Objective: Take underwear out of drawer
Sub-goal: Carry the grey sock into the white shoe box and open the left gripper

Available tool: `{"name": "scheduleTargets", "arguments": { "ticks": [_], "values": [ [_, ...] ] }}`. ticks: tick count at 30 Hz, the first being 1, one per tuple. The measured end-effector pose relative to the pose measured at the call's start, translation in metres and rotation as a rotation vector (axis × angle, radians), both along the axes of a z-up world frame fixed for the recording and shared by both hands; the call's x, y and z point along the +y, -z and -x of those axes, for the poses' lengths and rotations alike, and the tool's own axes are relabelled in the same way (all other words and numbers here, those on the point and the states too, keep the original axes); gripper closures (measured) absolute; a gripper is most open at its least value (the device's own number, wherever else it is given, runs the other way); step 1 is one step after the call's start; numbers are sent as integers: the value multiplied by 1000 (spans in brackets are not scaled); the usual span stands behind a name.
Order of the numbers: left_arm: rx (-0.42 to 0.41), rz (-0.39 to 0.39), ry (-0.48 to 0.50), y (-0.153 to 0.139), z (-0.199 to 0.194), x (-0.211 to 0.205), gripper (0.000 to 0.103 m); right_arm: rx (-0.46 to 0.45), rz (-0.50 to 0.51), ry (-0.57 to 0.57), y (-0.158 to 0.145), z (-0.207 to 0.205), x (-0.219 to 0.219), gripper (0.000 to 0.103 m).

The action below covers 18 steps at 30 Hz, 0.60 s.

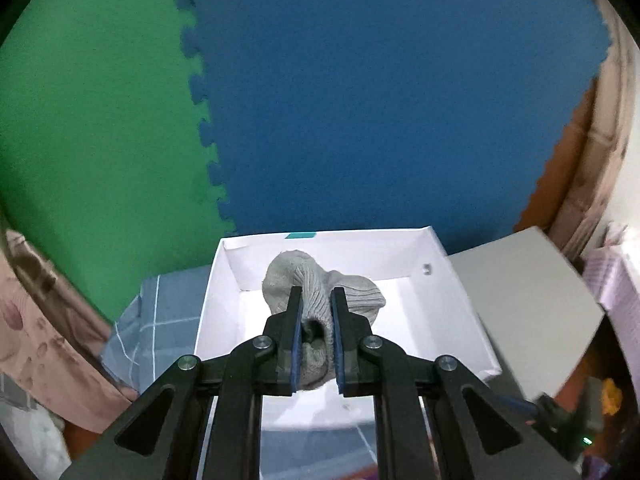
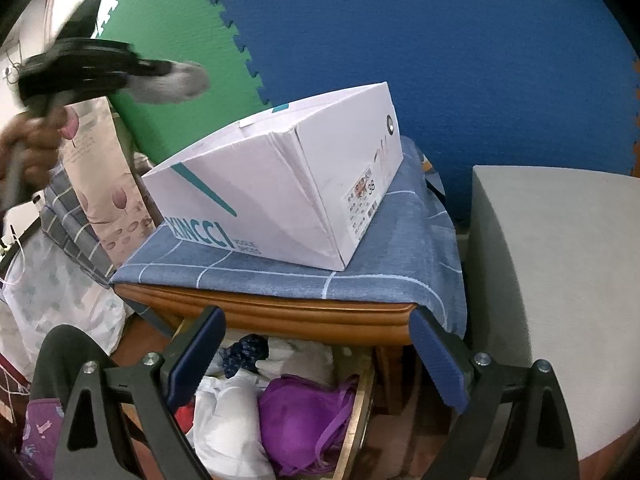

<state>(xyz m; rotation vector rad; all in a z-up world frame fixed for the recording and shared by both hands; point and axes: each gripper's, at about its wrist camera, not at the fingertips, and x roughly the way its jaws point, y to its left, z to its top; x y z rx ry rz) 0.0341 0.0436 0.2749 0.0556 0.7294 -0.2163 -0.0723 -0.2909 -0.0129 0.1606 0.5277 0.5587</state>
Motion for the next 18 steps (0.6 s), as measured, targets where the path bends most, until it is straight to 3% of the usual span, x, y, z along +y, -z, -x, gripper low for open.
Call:
{"name": "scheduleTargets", "arguments": {
  "ticks": [8, 18],
  "values": [
    [152, -64, -33, 50, -74, -3, 92, 8, -9, -15, 2, 0, -2, 8],
    [293, -138, -60, 91, -115, 1, 91, 16, -19, -30, 3, -1, -3, 8]
  ]
}}
